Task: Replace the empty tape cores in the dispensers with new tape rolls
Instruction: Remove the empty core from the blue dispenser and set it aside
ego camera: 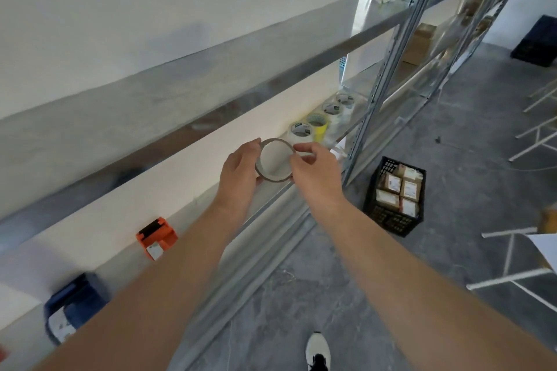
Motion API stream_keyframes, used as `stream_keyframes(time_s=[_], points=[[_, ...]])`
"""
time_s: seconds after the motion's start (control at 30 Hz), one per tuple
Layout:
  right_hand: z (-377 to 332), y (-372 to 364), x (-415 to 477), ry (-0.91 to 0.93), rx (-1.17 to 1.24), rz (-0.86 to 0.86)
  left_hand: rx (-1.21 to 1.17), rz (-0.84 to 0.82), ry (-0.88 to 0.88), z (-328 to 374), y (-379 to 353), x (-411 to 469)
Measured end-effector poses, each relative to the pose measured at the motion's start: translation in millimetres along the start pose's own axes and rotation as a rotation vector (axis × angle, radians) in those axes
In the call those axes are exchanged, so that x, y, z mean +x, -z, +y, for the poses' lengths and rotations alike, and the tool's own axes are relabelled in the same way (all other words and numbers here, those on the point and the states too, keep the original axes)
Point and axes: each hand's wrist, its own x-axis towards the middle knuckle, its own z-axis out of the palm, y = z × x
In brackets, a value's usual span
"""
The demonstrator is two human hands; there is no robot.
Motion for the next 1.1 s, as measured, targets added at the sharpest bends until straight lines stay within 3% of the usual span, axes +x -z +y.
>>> stream_keyframes(time_s=[0.33,0.6,1.1], points=[[20.2,25.7,113.1,-0.006,-0.064,-0.174,-0.086,0.206,0.094,-21.2,-68.0,75.7],[38.2,17.7,170.9,-0.064,-0.140,-0.250,-0.126,0.297,0.170,-45.0,-81.2,127.2],[72.9,-37.9,250.3,-0.167,-0.273,-0.196,-0.113,0.274,0.288,-88.0,-74.9,218.8]])
